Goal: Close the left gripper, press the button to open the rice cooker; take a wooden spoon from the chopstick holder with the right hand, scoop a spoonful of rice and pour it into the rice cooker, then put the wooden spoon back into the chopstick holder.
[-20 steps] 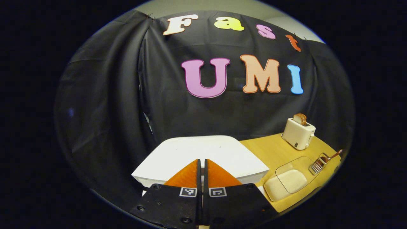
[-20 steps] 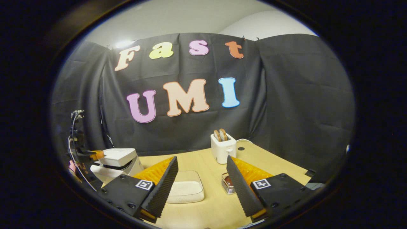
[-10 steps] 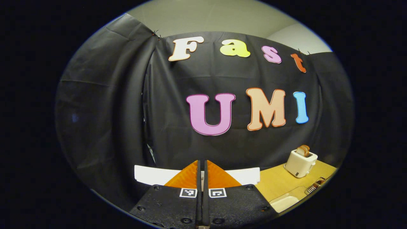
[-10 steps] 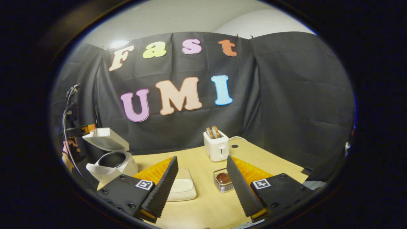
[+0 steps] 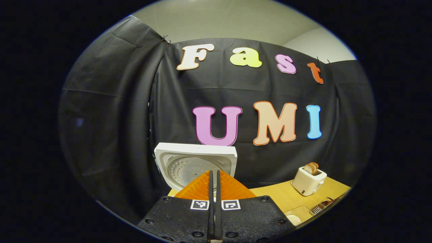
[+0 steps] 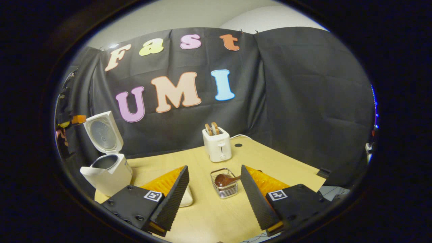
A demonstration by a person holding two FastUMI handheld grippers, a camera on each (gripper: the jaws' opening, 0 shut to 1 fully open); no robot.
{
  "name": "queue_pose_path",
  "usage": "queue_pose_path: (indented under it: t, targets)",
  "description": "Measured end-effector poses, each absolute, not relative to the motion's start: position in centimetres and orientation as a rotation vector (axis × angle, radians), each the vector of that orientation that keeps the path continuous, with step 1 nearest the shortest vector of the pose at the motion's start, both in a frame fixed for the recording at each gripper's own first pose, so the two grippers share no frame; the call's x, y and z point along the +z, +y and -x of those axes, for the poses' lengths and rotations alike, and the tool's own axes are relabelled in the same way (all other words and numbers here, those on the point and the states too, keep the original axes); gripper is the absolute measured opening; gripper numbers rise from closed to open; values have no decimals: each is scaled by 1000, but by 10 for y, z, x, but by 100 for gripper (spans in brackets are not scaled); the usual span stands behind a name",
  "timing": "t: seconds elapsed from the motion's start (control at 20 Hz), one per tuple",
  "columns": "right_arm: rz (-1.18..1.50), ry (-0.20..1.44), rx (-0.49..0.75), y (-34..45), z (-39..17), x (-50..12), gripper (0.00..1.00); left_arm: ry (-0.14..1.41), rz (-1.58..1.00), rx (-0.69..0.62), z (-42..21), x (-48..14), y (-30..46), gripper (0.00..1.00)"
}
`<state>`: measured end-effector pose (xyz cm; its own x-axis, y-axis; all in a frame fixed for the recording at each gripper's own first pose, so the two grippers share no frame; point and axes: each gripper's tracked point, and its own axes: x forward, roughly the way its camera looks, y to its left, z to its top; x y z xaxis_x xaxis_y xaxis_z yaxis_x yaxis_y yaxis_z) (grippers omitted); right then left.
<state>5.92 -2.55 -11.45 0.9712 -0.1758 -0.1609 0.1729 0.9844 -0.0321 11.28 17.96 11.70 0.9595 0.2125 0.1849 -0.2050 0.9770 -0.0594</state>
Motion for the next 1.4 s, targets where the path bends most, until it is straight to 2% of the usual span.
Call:
queue_pose_path:
  t: [0.25, 0.3, 0.35, 0.65, 0.7, 1.25, 1.3, 1.35, 1.4]
  targets:
    - [-21, 211, -180, -64, -75, -150, 96, -177, 50, 251, -84, 110, 172, 0]
    - [-25, 220, -181, -71, -79, -157, 96, -173, 56, 258, -79, 108, 171, 3]
    - [-24, 227, -179, -78, -84, -163, 96, -177, 63, 266, -74, 106, 170, 12]
    - [-61, 266, -149, -101, -117, -204, 96, -143, 45, 320, -55, 81, 165, 94]
    - [-65, 272, -147, -105, -123, -211, 96, -139, 38, 330, -51, 78, 164, 97]
    - [-204, 227, -147, -122, -198, -241, 96, -86, -58, 435, -41, 69, 170, 99]
    - [-218, 224, -147, -124, -202, -240, 88, -80, -57, 435, -40, 68, 168, 96]
    - [-232, 226, -150, -124, -204, -241, 79, -74, -56, 437, -40, 67, 169, 100]
    - [-244, 219, -164, -126, -209, -240, 70, -72, -59, 438, -40, 67, 168, 96]
